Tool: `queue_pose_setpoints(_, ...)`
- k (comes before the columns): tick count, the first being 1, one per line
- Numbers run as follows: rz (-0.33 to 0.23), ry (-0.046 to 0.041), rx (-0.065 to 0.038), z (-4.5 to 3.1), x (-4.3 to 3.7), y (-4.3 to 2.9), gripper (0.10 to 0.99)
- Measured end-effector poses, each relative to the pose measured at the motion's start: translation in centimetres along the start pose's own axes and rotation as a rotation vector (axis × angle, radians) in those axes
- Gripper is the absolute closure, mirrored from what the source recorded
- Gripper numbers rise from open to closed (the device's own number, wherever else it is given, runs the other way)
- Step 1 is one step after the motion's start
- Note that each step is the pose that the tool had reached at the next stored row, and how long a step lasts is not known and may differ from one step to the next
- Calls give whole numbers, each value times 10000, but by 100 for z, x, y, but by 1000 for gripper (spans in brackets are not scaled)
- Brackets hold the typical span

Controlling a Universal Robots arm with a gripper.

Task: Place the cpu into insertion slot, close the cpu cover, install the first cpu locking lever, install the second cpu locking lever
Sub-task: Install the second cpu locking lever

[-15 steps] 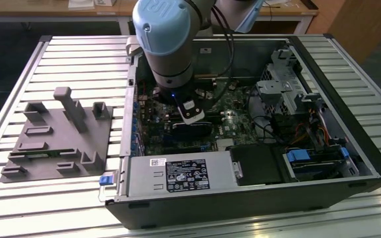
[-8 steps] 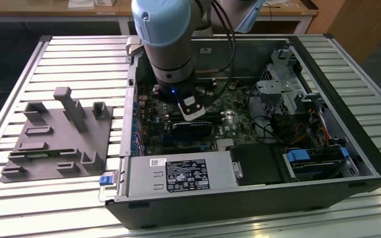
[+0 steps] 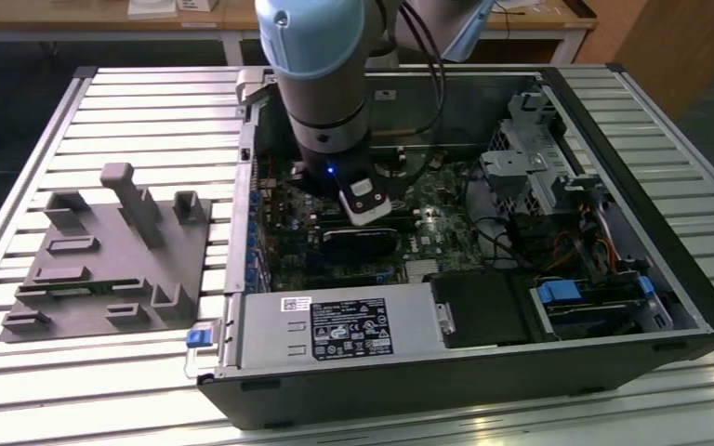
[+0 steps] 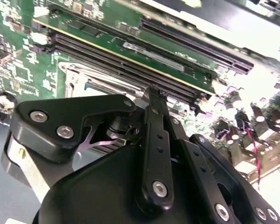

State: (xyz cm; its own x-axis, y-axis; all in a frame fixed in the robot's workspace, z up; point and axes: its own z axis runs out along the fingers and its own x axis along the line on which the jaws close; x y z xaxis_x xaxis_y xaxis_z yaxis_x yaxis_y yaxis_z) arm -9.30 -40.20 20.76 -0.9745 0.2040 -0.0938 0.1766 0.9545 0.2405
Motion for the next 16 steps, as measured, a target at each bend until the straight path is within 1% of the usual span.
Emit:
queue_pose_setpoints(2,1,1,2,6,-28,15,980)
queue_pose_setpoints(6,0,-3,22,22,-61,68,980)
queue_pose_setpoints(10,-8,-12,84,44,-93,140,980)
queue_pose_setpoints(13,-9,-13,106,61,-118,195,980)
queue_pose_setpoints(16,-10,-7,121,79,-166,244,980)
